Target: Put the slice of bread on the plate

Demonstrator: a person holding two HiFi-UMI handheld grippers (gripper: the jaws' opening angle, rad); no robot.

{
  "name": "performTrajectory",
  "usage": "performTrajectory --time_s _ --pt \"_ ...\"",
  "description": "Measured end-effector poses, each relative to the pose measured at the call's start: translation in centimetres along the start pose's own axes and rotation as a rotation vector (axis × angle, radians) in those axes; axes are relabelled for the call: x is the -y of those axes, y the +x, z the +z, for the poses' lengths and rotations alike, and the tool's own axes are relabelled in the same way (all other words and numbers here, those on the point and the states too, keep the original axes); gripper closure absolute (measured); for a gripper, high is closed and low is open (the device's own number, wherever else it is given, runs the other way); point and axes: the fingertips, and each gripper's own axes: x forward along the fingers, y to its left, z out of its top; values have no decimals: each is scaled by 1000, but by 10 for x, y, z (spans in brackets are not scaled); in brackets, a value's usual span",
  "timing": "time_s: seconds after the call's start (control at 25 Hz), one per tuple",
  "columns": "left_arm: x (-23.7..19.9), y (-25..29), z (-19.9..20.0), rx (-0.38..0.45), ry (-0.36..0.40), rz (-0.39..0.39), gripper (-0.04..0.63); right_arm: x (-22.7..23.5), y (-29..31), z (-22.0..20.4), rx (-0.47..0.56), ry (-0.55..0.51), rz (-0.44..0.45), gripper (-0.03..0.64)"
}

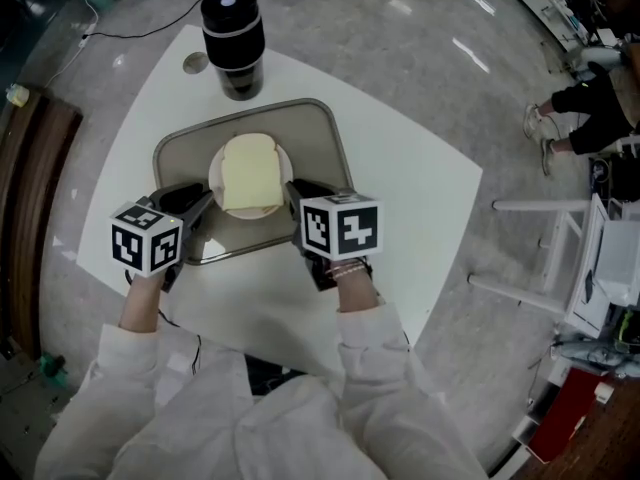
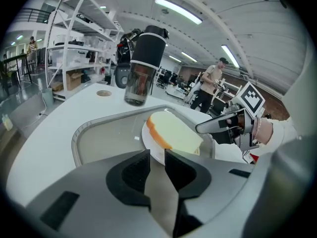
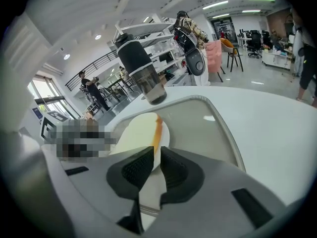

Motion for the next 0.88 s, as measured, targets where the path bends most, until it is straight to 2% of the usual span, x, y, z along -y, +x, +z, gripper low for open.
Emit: performTrajectory --time_s 0.28,0.44,0.52,0.6,0.72,0.88 --pt "39 -36 5 104 12 6 508 -29 -41 -23 37 -119 94 572" --pt "71 -59 -1 206 -52 -8 515 -53 -71 -39 69 -179 183 580" --pt "94 -69 -1 266 -58 -5 550 -61 -91 -44 104 -221 223 588" --pt "119 -80 -5 311 -33 11 578 -69 -114 -51 143 -256 247 595" --pt "159 -97 -11 380 6 27 586 -78 -149 -65 210 -323 255 601" --pt "218 -121 -16 508 -22 -43 586 -90 -203 -76 336 -388 278 601"
